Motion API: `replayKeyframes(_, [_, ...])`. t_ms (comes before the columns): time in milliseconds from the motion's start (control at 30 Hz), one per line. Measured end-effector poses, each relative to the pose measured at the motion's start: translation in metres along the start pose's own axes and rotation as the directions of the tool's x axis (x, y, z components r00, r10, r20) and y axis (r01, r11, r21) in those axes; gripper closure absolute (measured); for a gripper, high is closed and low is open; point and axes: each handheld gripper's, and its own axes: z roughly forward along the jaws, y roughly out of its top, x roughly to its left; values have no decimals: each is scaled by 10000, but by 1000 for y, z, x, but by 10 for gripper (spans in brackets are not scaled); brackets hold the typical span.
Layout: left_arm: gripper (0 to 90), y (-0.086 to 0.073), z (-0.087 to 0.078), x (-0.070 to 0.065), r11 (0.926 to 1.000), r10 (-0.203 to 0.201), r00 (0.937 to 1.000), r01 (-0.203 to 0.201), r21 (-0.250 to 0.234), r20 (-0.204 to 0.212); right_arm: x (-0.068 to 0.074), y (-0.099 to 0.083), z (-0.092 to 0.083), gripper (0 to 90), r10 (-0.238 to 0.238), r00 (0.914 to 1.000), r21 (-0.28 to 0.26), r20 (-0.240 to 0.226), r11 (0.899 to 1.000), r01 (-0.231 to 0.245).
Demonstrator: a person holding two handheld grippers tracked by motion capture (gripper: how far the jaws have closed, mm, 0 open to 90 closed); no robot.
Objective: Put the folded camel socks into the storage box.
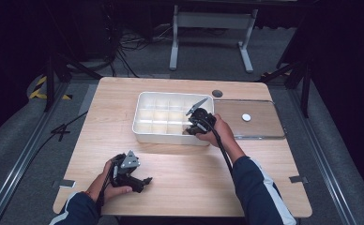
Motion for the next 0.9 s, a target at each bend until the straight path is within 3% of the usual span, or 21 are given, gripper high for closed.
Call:
replayKeyframes(100, [69, 0, 0, 0, 10000, 12, 10000, -12, 18, -4, -3, 2, 1, 809, 161, 9994, 260, -295, 9995, -153])
replayKeyframes(300, [69, 0, 0, 0, 10000, 19, 10000, -19, 3, -13, -5, 3, 2, 809, 134, 9989, 387, -452, 9992, -116])
replayKeyframes(400, [69, 0, 0, 0, 10000, 37, 10000, -37, 23, -12, -4, 2, 1, 805, 121, 9991, 323, -410, 9994, -108])
replayKeyframes(600, [69, 0, 0, 0, 10000, 22, 10000, -22, 11, 1, -8, -3, 0, 793, 386, 9965, -46, -747, 9992, -391])
replayKeyframes(900, [69, 0, 0, 0, 10000, 20, 10000, -20, 30, 3, -11, -7, -4, 760, 580, 9957, -321, -722, 9977, -605])
